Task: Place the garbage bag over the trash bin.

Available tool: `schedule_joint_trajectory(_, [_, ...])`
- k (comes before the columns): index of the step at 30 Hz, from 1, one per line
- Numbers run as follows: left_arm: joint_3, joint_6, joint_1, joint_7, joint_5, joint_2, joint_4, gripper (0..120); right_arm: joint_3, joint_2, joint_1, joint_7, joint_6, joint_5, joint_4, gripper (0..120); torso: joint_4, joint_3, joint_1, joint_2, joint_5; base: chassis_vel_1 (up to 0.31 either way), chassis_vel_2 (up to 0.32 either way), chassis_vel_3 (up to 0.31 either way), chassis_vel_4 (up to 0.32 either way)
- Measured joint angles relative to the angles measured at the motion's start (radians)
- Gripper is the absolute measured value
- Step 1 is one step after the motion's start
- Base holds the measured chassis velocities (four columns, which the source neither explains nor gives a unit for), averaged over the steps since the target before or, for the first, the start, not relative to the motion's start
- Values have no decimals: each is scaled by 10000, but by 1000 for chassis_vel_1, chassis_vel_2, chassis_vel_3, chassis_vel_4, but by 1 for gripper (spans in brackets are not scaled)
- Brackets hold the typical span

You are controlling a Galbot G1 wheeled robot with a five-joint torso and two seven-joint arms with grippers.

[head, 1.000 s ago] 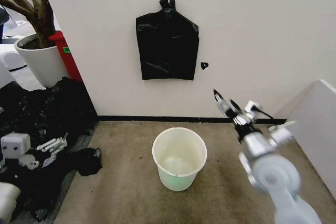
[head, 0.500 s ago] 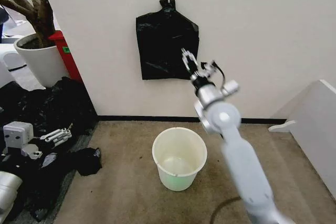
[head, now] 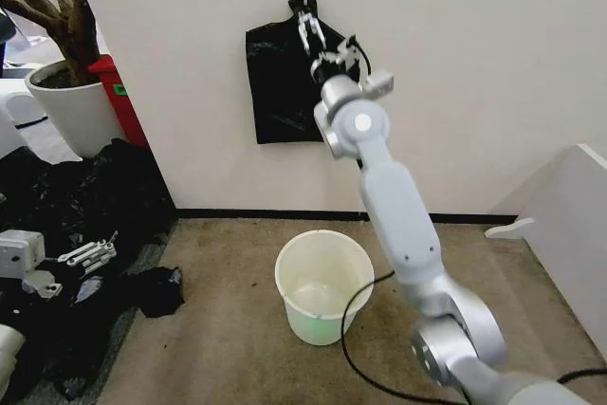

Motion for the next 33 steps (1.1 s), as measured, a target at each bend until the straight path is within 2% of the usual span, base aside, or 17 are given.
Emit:
schedule_joint_trajectory(9, [0,-38,20,183,188,-263,0,100,129,2,986,-476,-13,66,-1639,100,-1,1,0,0,1,0,0,0,0])
schedule_joint_trajectory(24, [-20,-59,29,238,227,-359,1,100,377,38,1439,-591,-51,122,-2400,97,-3,1,0,0,1,0,0,0,0])
schedule_joint_trajectory(28, [-27,-62,31,245,231,-376,1,100,301,26,1459,-533,-69,129,-2395,83,-1,1,0,0,1,0,0,0,0])
schedule_joint_trajectory(33, [-31,-64,34,248,233,-386,0,100,237,20,1463,-489,-82,131,-2410,76,-1,1,0,0,1,0,0,0,0])
